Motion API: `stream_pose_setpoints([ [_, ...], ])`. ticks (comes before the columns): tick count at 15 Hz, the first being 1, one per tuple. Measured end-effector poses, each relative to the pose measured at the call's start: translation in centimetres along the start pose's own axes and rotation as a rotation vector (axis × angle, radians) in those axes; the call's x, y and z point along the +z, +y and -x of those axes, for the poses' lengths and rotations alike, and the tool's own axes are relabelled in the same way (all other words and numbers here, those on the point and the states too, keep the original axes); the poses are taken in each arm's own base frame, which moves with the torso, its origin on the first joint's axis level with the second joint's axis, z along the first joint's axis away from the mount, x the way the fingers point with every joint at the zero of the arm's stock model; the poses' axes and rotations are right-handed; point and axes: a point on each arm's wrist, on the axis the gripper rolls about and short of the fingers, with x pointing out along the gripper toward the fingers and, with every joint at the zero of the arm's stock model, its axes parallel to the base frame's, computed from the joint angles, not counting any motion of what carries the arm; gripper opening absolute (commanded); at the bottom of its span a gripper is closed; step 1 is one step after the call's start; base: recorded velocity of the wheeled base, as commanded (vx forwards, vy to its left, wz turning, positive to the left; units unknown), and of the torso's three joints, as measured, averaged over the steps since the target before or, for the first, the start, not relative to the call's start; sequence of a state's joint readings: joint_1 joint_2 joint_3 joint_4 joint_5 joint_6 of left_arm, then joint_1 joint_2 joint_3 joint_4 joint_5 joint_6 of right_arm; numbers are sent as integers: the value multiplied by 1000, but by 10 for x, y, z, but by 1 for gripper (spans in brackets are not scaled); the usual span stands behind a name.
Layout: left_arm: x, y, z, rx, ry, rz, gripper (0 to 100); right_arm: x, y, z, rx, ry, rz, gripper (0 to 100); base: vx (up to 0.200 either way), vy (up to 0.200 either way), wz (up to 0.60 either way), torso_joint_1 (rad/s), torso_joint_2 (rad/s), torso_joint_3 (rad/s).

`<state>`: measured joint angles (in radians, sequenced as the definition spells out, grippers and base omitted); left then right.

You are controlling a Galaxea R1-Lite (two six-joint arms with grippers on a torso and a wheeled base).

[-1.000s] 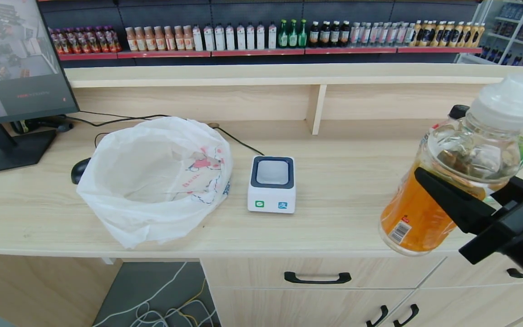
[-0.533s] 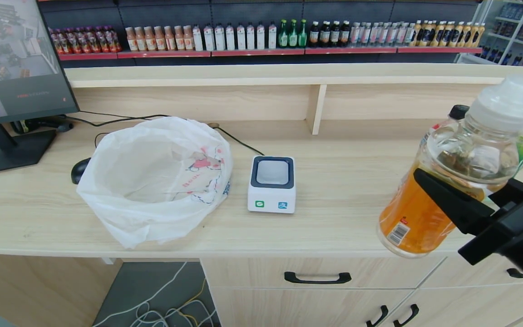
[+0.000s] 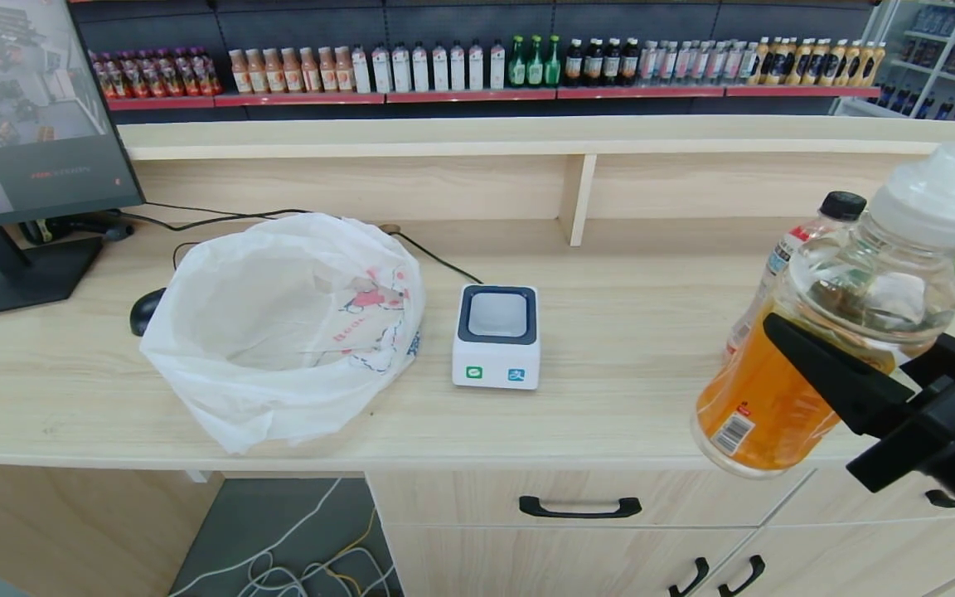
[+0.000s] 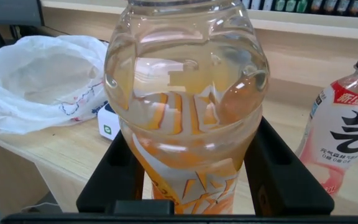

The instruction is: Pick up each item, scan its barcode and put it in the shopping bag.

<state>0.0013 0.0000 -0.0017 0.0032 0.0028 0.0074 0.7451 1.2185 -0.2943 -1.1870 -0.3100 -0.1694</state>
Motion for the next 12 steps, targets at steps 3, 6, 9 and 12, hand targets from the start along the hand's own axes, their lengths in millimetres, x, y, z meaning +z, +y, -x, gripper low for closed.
stream_pose_setpoints([
  [3,0,0,0,0,0,2,100,-1,-1,1,-2,1,-21,0,-67,0,0,2,-1,1],
  [6,0,0,0,0,0,3,100,0,-1,4,2,-5,-27,0,0,0,0,0,0,0],
  [9,0,0,0,0,0,3,100,-3,-1,5,2,6,-24,0,0,0,0,0,0,0],
  [12,0,0,0,0,0,7,100,-3,-1,5,2,9,-23,0,0,200,0,-2,1,1],
])
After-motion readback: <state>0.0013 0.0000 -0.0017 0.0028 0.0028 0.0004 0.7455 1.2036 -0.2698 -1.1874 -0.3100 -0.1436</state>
